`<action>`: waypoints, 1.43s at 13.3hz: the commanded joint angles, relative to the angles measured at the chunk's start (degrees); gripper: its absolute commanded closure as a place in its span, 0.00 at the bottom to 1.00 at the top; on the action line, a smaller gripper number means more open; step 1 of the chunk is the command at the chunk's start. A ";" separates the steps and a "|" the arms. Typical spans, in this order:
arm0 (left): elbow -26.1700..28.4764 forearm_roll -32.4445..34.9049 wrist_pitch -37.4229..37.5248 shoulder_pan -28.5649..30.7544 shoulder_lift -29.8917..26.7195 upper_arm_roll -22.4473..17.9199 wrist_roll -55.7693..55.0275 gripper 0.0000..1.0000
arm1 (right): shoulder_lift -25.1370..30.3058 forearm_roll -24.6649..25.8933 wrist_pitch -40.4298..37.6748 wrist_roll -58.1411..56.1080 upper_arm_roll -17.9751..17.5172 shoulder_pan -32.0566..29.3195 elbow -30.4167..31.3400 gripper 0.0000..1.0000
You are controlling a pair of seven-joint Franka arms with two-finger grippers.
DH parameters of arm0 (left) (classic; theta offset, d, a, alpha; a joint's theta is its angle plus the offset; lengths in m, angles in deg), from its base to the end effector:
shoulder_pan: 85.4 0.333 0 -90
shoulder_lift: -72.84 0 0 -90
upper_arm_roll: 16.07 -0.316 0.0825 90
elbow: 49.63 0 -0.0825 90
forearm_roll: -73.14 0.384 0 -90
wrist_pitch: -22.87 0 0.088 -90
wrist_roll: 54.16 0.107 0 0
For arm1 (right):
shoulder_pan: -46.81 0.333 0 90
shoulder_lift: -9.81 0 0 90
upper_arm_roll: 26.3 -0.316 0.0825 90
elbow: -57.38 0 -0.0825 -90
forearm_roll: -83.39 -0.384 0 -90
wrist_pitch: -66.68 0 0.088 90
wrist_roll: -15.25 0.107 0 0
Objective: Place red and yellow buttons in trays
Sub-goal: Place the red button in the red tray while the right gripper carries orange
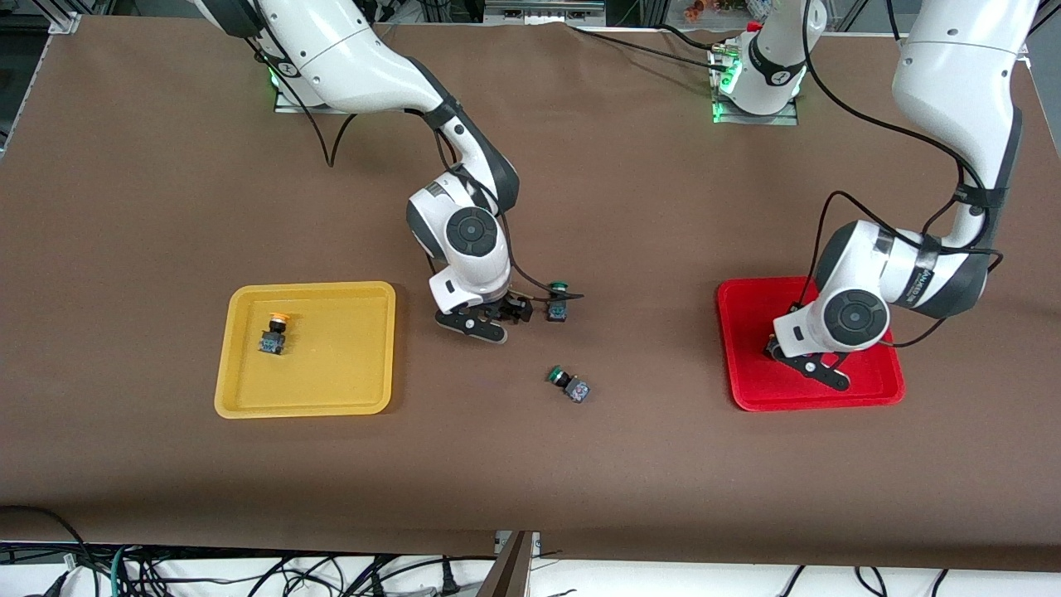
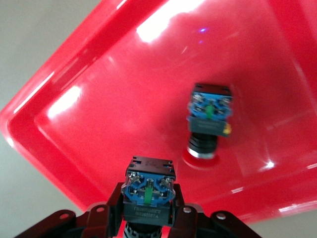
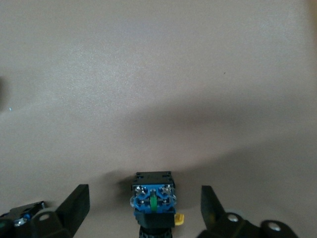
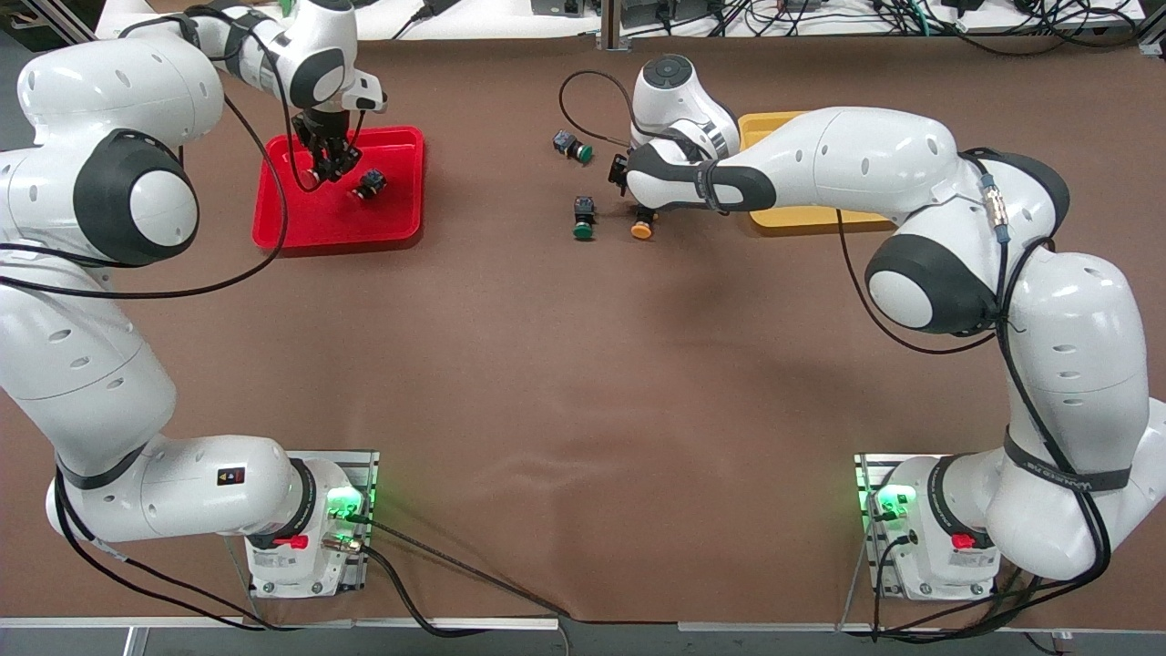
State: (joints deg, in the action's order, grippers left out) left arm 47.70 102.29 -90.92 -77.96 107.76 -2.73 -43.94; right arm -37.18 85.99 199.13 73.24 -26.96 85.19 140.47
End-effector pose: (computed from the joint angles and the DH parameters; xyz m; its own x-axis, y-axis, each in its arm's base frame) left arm 0.6443 -0.0232 0.2293 0.8204 -0.4502 -0.3525 -0.5331 -0.8252 -0.1866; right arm 0.5659 0.4558 0.2009 0.9529 -0.3001 0.0441 -0.2994 -0.9539 -0.0209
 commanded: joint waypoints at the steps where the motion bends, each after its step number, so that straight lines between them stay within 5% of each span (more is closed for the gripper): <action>1: 0.05 0.91 -3.98 4.69 1.81 0.81 5.85 0.94 | -0.55 0.83 -0.09 -0.33 0.23 0.64 -0.65 0.46; 3: 0.75 0.91 -3.90 4.35 1.73 0.81 5.77 0.76 | -0.91 0.83 -0.09 -0.33 0.23 0.73 -0.47 0.82; 5: 0.93 0.83 -3.81 4.61 1.55 0.81 5.16 0.00 | -0.82 0.83 -0.26 -1.20 0.23 0.56 -0.47 1.00; 8: 0.58 0.22 0.21 4.35 -1.60 1.42 5.16 0.00 | 0.41 0.13 -1.22 -5.59 0.23 -1.28 -0.82 1.00; 13: -0.65 -0.58 18.04 4.26 -16.62 6.07 5.34 0.00 | 6.56 -0.32 -14.66 -24.20 0.14 -12.07 -1.61 1.00; 19: -14.61 -13.56 33.71 4.08 -19.11 7.13 4.98 0.00 | 6.30 -0.23 -17.94 -42.08 0.58 -24.48 0.84 1.00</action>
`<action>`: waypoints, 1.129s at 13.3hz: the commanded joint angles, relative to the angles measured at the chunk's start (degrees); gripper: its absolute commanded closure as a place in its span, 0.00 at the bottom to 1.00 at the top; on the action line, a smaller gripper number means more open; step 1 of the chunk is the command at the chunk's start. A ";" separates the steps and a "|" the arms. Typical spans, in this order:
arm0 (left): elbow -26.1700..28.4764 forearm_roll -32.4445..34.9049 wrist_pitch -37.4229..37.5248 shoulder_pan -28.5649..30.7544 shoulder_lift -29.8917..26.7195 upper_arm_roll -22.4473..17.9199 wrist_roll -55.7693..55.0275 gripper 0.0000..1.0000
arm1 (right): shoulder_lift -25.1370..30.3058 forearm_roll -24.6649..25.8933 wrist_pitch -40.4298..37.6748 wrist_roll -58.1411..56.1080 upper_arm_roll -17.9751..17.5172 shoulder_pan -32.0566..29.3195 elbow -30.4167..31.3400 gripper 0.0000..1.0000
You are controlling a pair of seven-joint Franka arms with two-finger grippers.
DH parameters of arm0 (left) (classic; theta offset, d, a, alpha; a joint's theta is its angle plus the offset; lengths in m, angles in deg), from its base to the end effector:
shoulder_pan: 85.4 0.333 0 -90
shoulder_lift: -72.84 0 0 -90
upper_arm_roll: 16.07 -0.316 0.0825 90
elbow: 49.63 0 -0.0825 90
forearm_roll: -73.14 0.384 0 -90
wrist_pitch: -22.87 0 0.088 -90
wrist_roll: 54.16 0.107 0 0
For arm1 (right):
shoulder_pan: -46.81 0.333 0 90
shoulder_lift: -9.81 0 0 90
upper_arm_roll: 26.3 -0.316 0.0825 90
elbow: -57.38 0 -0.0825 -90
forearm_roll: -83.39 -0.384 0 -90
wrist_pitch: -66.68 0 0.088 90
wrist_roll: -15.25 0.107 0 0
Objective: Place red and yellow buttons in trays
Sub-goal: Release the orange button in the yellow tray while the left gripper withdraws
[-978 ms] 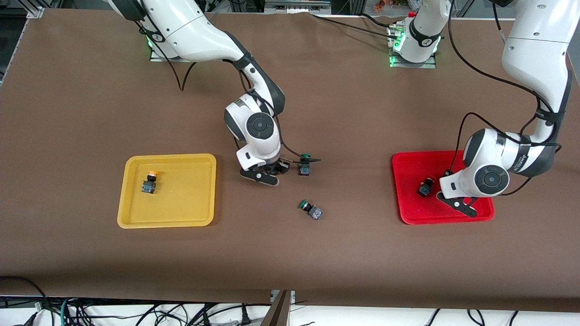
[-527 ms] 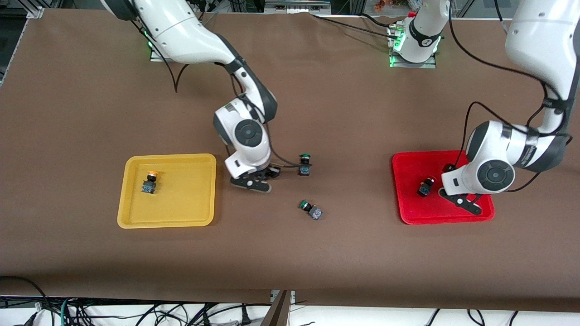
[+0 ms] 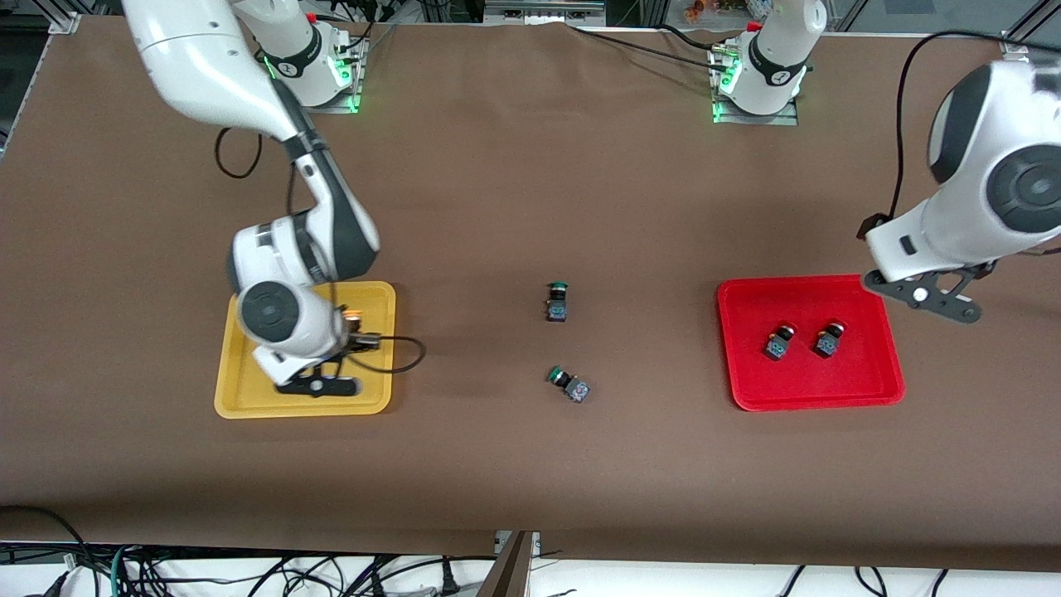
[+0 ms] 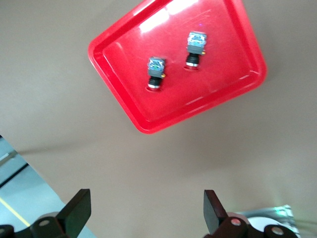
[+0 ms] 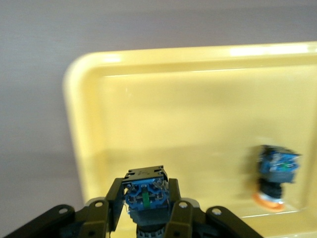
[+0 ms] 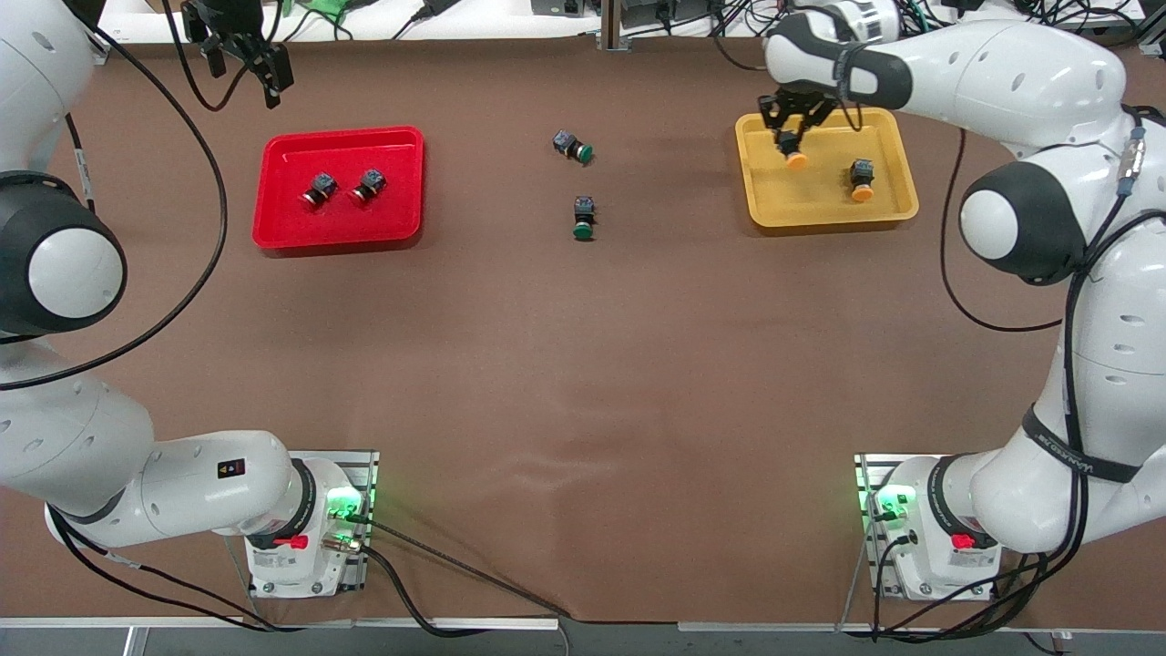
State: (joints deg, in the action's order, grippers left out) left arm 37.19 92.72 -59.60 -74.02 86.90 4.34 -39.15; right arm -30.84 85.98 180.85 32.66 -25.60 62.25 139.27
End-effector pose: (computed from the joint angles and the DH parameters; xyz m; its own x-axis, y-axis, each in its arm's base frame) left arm 0.5994 -0.0340 0.5103 0.8630 -0.3632 -0.3512 -0.4385 -0.8837 -0.1636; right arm 0.6851 0.1789 0.2634 0.9917 -0.0281 -0.1256 -0.0171 -0.9960 0.0876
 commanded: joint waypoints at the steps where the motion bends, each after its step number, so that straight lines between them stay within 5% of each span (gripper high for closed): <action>1: -6.98 -6.37 3.01 0.14 1.67 -0.11 0.11 0.00 | -0.48 -0.30 0.96 -1.50 -0.78 -1.99 2.83 1.00; 4: -10.88 -8.32 3.46 -0.13 2.45 -0.81 0.02 0.00 | -0.84 -0.22 2.64 -1.50 -0.78 -2.78 4.33 0.96; 5: -10.10 -8.85 -2.73 -0.30 1.85 -2.03 -0.77 0.00 | -0.84 -0.30 2.38 -1.50 -0.78 -2.79 4.16 0.83; 6: -7.65 -11.64 -9.84 -1.87 -0.86 -5.79 -1.38 0.00 | -0.66 -0.22 2.20 -1.50 -0.78 -2.96 3.81 0.33; 7: -3.02 -16.36 -12.60 -7.02 -4.02 -13.05 -2.09 0.00 | -0.49 -0.22 2.20 -1.68 -0.78 -3.48 3.54 0.00; 8: 0.08 -20.15 -13.59 -10.38 -6.83 -18.95 -2.79 0.00 | 0.21 -0.04 2.11 -2.20 -0.78 -4.19 3.36 0.00; 11: 20.67 -16.35 -21.81 -11.29 -21.22 -20.15 -5.76 0.00 | 6.61 0.57 -1.38 -4.66 -0.78 -4.81 3.36 0.00; 12: 23.54 -15.37 -23.95 -11.20 -22.75 -20.15 -9.44 0.00 | 9.25 0.66 -4.19 -4.84 -0.52 -4.81 3.36 0.00; 15: 18.67 -15.71 -19.08 -10.68 -18.73 -20.06 -12.11 0.00 | 15.84 0.14 -13.68 -8.08 1.50 -4.98 3.27 0.00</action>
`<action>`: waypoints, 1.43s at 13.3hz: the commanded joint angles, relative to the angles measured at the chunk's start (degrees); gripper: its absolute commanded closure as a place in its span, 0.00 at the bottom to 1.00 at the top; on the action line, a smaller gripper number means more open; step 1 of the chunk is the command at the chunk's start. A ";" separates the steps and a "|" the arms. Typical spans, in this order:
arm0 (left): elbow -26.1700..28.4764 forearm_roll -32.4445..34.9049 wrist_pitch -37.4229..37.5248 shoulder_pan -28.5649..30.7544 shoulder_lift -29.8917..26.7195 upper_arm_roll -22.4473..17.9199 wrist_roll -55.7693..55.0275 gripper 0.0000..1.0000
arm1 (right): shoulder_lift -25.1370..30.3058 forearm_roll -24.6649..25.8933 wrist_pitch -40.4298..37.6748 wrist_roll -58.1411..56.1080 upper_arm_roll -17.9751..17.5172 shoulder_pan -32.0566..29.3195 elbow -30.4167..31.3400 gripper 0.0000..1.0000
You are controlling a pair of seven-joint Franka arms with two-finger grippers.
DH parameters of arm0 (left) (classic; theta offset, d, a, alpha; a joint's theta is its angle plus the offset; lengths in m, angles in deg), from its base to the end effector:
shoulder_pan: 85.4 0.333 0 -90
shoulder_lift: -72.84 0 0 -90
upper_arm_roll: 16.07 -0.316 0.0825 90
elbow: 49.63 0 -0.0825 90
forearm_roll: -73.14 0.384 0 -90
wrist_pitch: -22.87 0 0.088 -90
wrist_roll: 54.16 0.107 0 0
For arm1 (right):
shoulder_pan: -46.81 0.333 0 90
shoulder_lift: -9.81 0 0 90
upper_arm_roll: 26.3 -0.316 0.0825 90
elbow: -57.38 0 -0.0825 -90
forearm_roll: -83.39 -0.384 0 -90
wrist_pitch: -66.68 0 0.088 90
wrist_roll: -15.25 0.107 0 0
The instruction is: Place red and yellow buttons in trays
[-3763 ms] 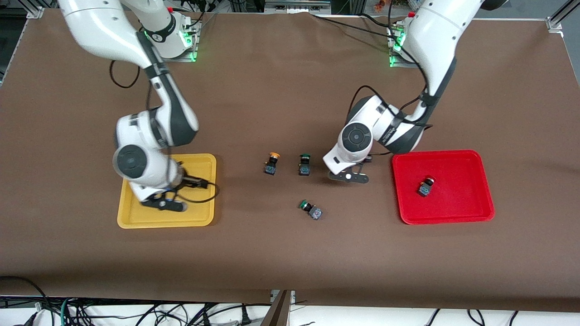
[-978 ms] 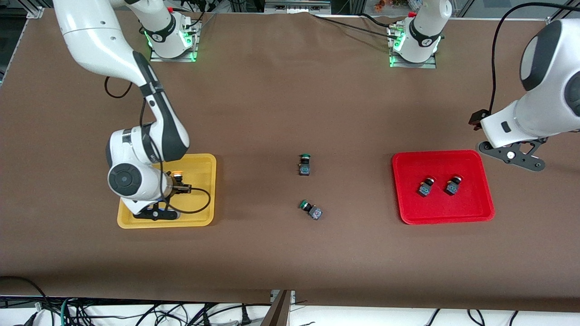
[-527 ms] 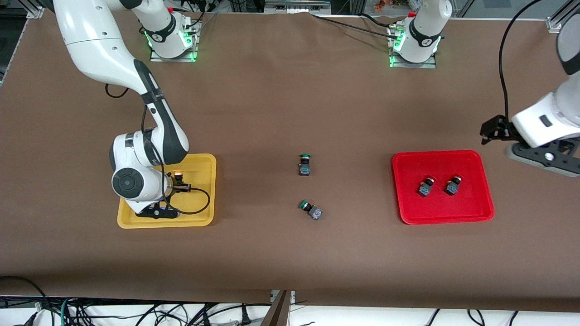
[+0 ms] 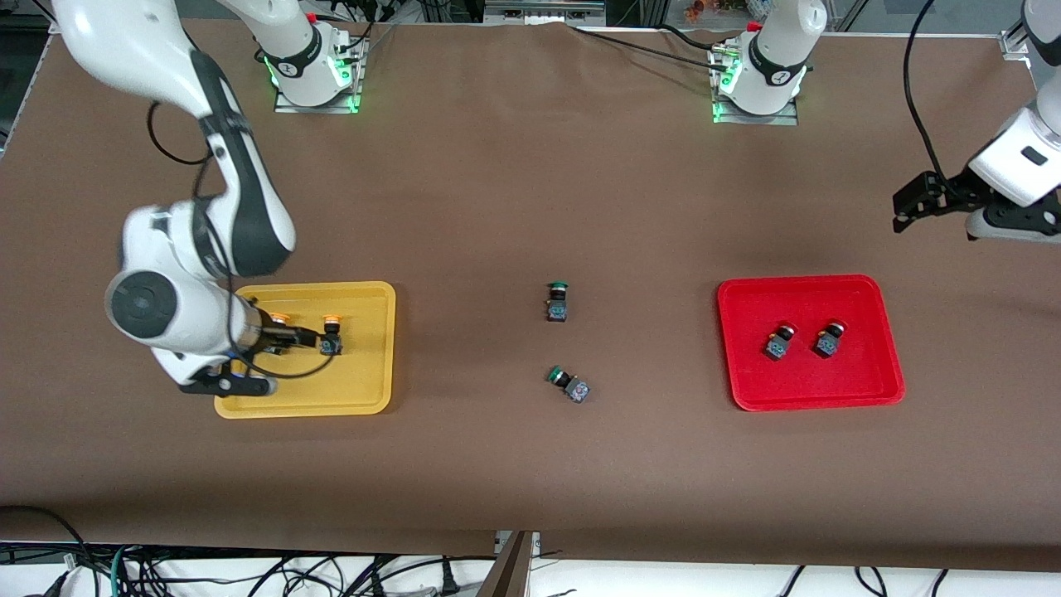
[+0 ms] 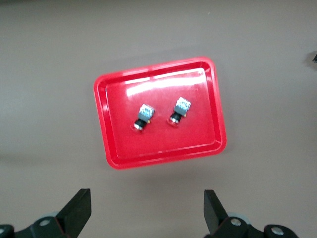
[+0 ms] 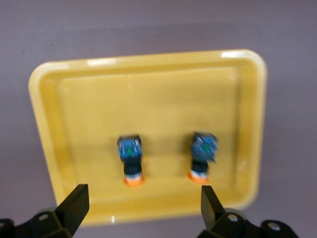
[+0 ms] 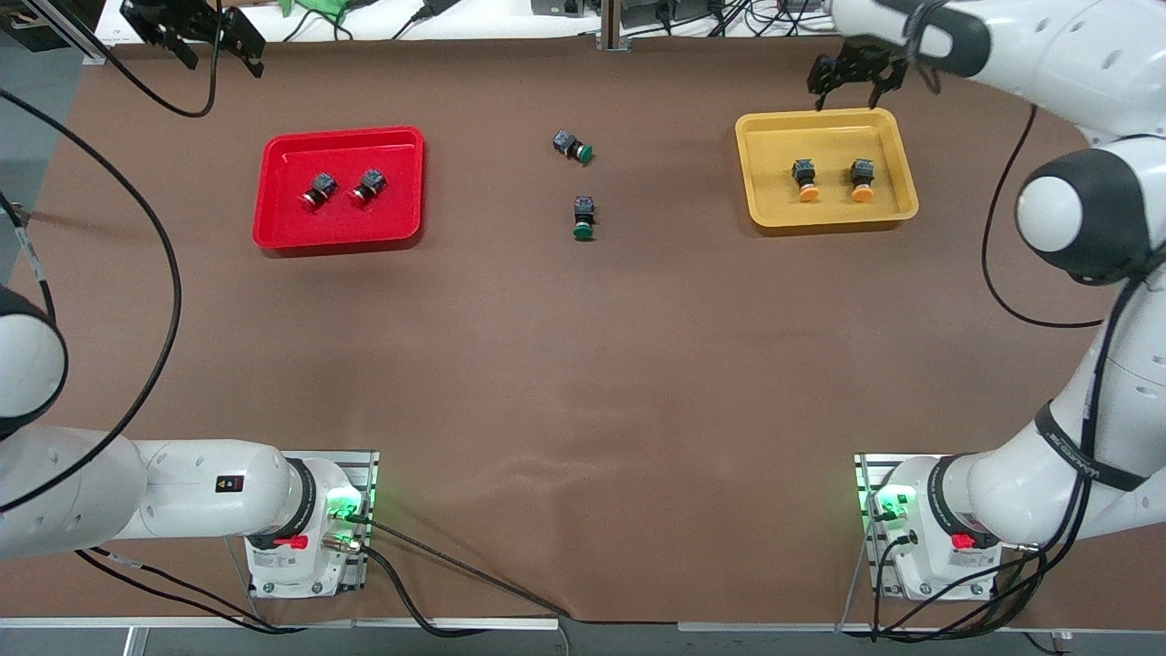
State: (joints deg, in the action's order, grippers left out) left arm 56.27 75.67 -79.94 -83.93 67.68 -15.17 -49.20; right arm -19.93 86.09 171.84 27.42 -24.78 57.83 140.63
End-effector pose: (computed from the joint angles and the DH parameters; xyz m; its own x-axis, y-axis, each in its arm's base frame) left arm 0.5382 0.0088 0.5610 0.9958 -0.0862 0.0319 -0.0846 -0.9953 -0.0477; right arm 0.6775 0.1125 0.3747 0.9920 -0.0335 -0.1215 -0.0233 -0.9962 0.0840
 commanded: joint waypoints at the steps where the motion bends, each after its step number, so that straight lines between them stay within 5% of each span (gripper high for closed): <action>1: -1.73 1.34 3.29 -0.85 1.37 -0.47 -2.06 0.00 | 6.96 0.03 -7.58 -4.16 1.12 -0.74 0.87 0.00; 4: -2.89 1.34 4.19 -1.20 1.73 -0.38 -1.71 0.00 | 12.93 -0.32 -17.78 -5.23 1.48 -2.23 -3.10 0.00; 10: -3.06 1.25 4.19 -1.29 1.99 -0.20 -2.15 0.00 | 26.04 -0.23 -21.83 -5.58 0.25 -6.27 1.56 0.00; 19: -4.21 1.25 4.28 -1.46 2.34 0.68 -2.41 0.00 | 27.30 -1.29 -27.90 -9.09 -1.51 -9.44 0.78 0.00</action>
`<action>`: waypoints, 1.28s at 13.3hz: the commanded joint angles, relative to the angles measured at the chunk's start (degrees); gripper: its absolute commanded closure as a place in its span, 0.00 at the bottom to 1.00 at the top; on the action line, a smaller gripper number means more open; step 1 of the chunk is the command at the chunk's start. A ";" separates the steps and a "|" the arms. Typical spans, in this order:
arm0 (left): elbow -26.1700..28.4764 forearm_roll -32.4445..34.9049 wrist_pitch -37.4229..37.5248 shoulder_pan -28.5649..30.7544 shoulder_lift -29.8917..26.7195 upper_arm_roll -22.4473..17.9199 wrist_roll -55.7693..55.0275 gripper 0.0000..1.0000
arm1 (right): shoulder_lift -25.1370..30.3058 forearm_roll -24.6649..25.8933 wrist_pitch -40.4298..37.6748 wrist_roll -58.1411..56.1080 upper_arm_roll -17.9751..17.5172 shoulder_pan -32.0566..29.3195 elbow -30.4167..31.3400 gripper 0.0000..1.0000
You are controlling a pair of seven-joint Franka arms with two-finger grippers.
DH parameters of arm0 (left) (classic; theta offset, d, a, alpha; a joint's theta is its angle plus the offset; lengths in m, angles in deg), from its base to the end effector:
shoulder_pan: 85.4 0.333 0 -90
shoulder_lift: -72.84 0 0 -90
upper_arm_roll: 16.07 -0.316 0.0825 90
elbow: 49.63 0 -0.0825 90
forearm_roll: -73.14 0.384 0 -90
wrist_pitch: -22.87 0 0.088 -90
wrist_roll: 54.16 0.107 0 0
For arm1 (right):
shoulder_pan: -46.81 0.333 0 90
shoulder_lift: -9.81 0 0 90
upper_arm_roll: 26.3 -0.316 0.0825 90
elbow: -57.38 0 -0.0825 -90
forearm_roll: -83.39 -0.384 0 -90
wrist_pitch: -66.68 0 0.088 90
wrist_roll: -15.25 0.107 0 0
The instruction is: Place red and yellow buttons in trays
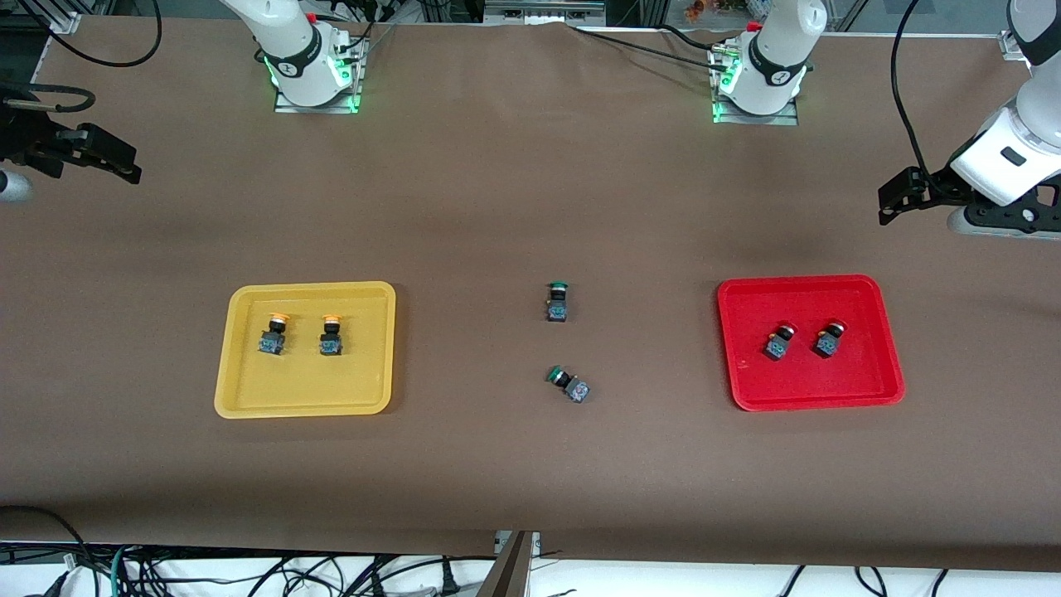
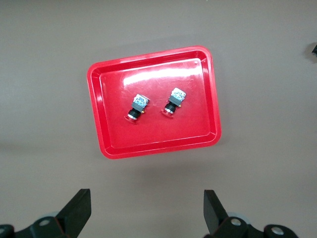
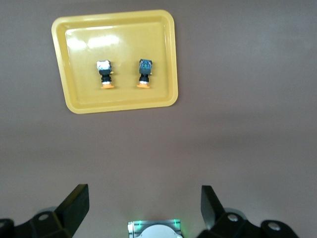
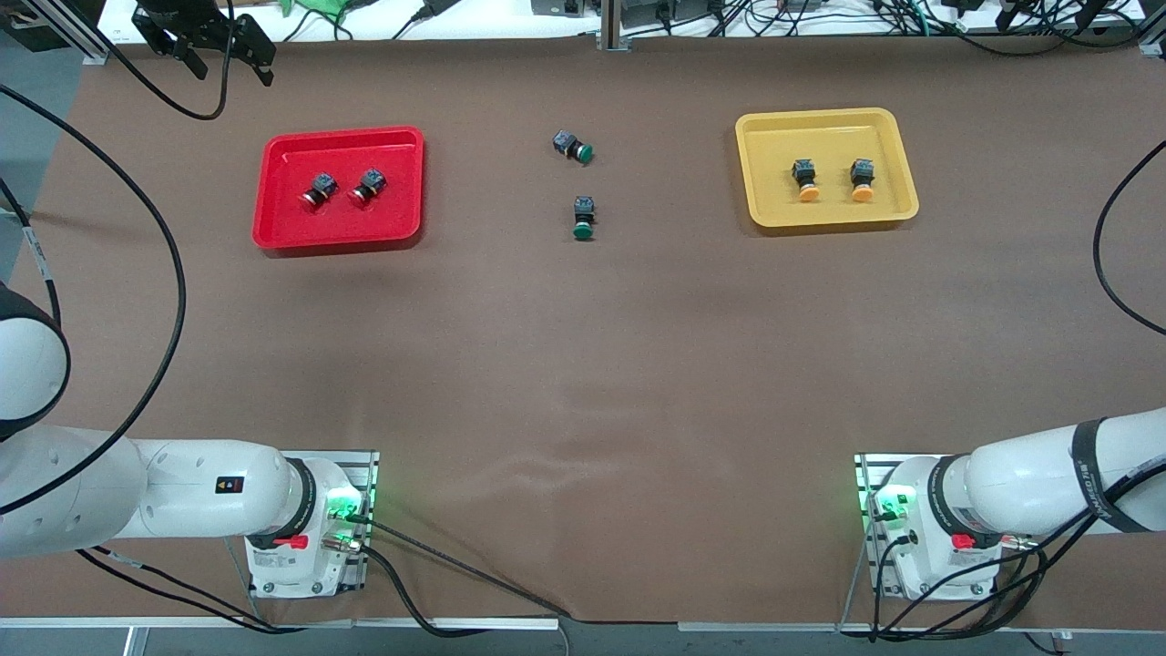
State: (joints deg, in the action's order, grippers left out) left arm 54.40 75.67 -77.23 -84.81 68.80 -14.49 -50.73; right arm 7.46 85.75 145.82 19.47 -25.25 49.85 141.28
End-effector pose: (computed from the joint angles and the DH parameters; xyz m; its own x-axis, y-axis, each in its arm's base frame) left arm 0.5407 -0.0058 0.5619 0.9964 -0.0847 -0.0010 -0.0846 -0.9954 -0.0454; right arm 0.5471 0.0142 0.6358 0.9916 -0.0469 -0.1202 -0.0411 -0.9979 0.0508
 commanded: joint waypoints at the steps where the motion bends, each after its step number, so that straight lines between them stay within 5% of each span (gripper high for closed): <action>1: -2.43 1.25 1.57 -0.67 1.22 0.00 -0.88 0.00 | -0.63 -0.96 -2.24 -1.14 -0.96 -1.37 -0.66 0.00; 17: -4.98 2.13 4.03 -0.50 2.63 2.03 -1.06 0.00 | -0.90 -1.75 -1.63 -0.97 -0.70 -1.45 -0.93 0.00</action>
State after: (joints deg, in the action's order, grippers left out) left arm 51.89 76.40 -74.91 -85.05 70.24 -12.38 -51.23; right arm 6.62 85.03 144.79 19.28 -25.27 49.37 141.26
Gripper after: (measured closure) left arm 0.000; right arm 0.000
